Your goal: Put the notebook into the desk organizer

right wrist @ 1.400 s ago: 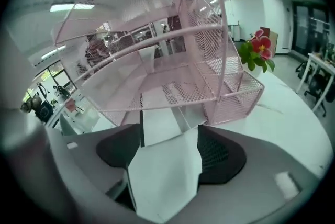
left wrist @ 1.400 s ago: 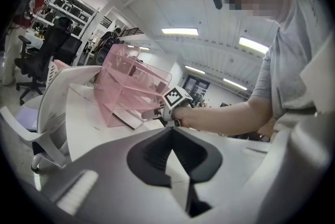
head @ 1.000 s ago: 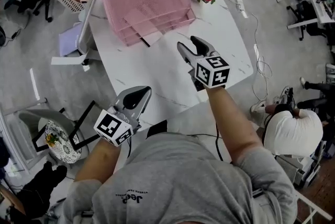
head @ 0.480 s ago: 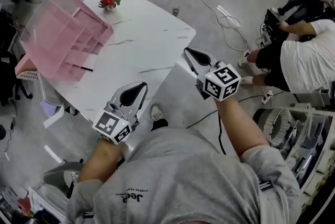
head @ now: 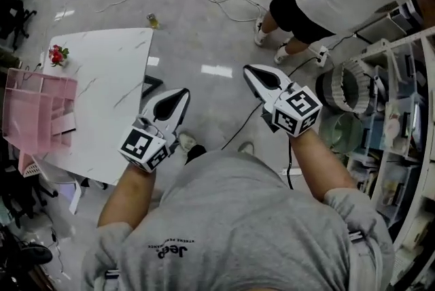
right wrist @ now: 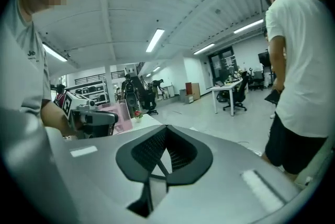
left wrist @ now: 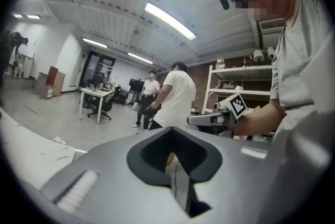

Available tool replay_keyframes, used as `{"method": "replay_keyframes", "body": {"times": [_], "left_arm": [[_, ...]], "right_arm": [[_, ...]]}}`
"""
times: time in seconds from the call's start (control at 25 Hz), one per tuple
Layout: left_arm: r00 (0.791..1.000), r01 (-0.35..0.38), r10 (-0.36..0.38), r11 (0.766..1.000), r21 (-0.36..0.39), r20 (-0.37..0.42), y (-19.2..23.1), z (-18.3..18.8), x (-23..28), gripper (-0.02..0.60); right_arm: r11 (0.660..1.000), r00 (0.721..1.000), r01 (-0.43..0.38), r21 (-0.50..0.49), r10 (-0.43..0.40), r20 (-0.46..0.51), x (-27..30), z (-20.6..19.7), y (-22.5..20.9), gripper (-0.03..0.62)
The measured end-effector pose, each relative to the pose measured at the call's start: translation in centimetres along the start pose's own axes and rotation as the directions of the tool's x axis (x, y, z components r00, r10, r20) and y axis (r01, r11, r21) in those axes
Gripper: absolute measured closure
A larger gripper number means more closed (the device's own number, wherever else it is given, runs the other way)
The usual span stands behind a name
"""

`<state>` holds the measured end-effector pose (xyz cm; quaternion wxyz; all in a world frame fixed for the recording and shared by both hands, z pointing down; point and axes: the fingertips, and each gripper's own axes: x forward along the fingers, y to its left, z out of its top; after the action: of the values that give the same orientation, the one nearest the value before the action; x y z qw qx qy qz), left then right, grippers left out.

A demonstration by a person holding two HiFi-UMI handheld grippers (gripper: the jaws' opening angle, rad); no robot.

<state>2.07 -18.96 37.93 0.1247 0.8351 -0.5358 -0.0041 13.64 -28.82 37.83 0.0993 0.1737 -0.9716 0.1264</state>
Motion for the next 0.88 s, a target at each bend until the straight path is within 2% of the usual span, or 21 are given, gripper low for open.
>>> {"method": "replay_keyframes", "body": {"times": [0.2,0.4,0.6,0.72,0.88], "left_arm": [[0.994,0.103,-0.103,0.995,0.016,-0.036,-7.9,-0.3,6.8,0.528],[0.984,0.167,-0.165,0.985,0.031,-0.069,-12.4,-0.5,10.8,0.528],[0.966,0.239,-0.232,0.97,0.045,-0.117,-13.0,-1.0,11.8,0.528],[0.963,0.243,-0.236,0.97,0.035,-0.129,-12.1,-1.4,12.2,0.528],[0.968,0.228,-0.222,0.973,0.037,-0.114,-11.5,-1.0,12.7,0.528]], "right_arm": [[0.996,0.997,0.081,0.044,-0.082,0.012,-10.6,-2.8,-3.7,0.592],[0.986,0.989,0.137,0.09,-0.141,0.036,-16.4,-4.1,-6.3,0.592],[0.973,0.975,0.202,0.11,-0.21,0.069,-17.9,-4.2,-7.2,0.592],[0.964,0.967,0.231,0.131,-0.243,0.082,-17.8,-4.0,-7.8,0.592],[0.964,0.968,0.228,0.137,-0.239,0.072,-17.4,-4.2,-8.0,0.592]]}}
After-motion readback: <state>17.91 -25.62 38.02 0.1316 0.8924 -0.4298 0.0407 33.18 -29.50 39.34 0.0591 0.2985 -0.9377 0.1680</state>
